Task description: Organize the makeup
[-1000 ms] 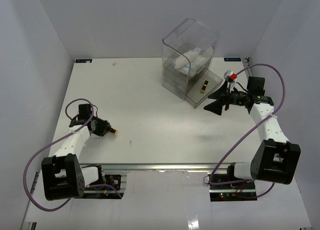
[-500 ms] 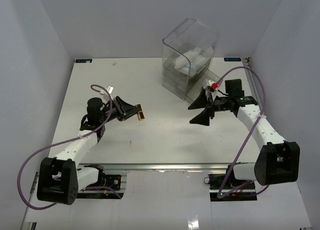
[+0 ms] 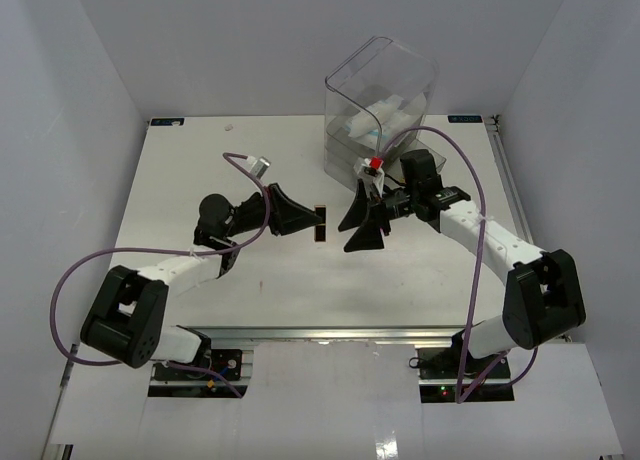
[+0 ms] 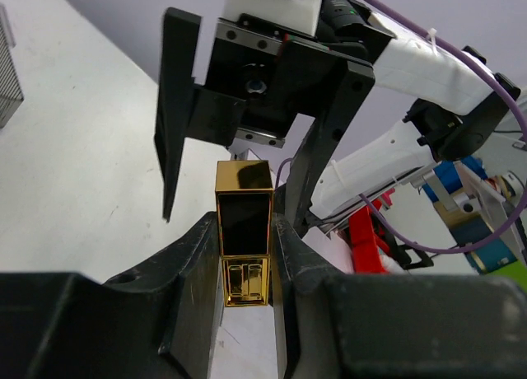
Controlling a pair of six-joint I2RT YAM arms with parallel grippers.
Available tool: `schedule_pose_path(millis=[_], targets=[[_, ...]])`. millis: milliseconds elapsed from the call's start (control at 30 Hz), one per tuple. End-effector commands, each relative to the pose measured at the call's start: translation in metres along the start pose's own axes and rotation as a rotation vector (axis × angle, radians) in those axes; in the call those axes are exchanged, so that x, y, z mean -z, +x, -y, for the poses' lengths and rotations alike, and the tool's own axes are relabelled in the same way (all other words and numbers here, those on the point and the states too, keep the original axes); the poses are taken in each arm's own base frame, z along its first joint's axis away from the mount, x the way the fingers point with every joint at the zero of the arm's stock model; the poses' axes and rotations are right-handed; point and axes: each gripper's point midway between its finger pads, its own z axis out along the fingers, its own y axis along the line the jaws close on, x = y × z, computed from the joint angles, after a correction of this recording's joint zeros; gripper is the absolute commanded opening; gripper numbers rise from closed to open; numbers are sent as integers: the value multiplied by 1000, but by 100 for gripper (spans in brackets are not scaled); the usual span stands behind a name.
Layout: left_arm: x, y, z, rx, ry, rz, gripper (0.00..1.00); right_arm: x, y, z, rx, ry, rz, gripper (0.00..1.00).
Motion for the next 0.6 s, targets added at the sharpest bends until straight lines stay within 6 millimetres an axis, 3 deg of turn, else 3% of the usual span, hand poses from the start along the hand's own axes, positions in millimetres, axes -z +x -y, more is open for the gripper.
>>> schedule_pose_path(millis=[0,333,467,567], targets=[[-15,-20,29,-138,111,48,0,-13,-35,-6,-12,-21,53,90],[-23,-17,29,-132,123,46,0,-23,-42,0,-29,1,62,91],[-26,-17,26,-125,116,48,0,-24,-44,4,-37,14,68,96],[-27,-17,23,-123,107,55,0,-25,-45,4,-32,13,70,72]])
